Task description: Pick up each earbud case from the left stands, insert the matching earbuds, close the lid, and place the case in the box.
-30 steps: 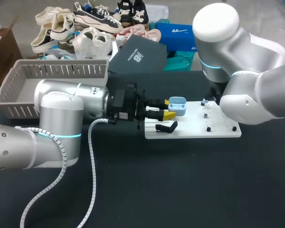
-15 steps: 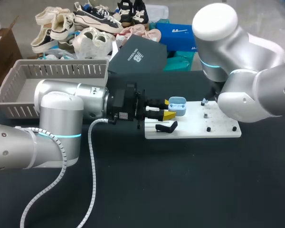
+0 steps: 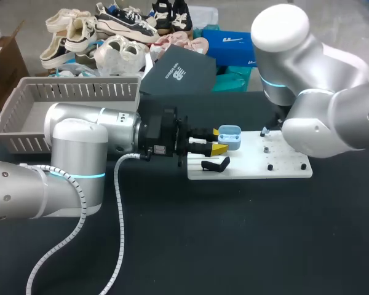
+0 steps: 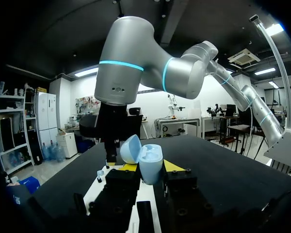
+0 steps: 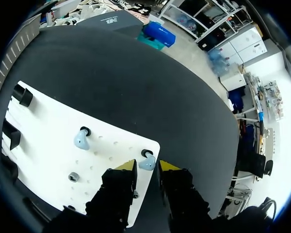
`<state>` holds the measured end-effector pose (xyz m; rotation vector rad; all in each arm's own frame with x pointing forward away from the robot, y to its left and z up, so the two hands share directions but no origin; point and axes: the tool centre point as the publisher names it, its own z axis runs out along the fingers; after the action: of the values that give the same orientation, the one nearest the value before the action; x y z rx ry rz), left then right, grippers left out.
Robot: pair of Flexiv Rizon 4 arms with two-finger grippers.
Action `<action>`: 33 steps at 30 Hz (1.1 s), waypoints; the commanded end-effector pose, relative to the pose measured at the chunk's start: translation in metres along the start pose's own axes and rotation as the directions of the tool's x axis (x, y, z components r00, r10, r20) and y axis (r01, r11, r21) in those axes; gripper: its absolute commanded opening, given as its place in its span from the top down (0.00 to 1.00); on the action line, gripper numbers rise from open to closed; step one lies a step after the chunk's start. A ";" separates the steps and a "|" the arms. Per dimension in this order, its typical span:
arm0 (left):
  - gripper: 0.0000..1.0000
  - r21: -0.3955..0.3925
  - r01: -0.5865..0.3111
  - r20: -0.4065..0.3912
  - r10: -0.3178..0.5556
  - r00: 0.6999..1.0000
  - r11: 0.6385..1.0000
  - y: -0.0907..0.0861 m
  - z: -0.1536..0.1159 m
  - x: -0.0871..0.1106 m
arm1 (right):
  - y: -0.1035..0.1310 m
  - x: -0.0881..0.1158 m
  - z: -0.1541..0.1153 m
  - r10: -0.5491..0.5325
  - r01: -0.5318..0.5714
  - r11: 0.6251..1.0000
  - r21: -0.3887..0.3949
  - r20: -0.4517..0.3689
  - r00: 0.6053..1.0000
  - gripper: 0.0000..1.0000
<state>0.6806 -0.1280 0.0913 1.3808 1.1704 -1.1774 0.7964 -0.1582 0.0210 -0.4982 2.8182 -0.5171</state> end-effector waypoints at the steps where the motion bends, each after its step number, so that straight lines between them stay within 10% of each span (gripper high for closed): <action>1: 1.00 -0.002 -0.001 0.001 0.001 1.000 1.000 0.000 0.000 0.001 | 0.001 -0.002 0.001 0.001 -0.001 1.000 0.003 -0.008 1.000 0.82; 6: 1.00 -0.002 -0.001 0.001 0.001 1.000 1.000 0.000 0.000 0.001 | 0.001 -0.002 0.001 0.002 -0.002 1.000 0.004 -0.009 1.000 1.00; 15: 1.00 -0.002 -0.001 0.001 0.001 1.000 1.000 0.000 0.000 0.001 | 0.000 0.005 -0.013 0.010 -0.010 1.000 0.009 -0.005 1.000 1.00; 33: 1.00 -0.002 -0.001 0.001 0.001 1.000 1.000 0.000 0.000 0.001 | 0.011 0.040 -0.159 -0.004 0.007 1.000 -0.015 0.196 0.981 1.00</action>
<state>0.6806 -0.1280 0.0913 1.3809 1.1702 -1.1773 0.7598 -0.1170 0.1220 -0.5246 2.7346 -0.4587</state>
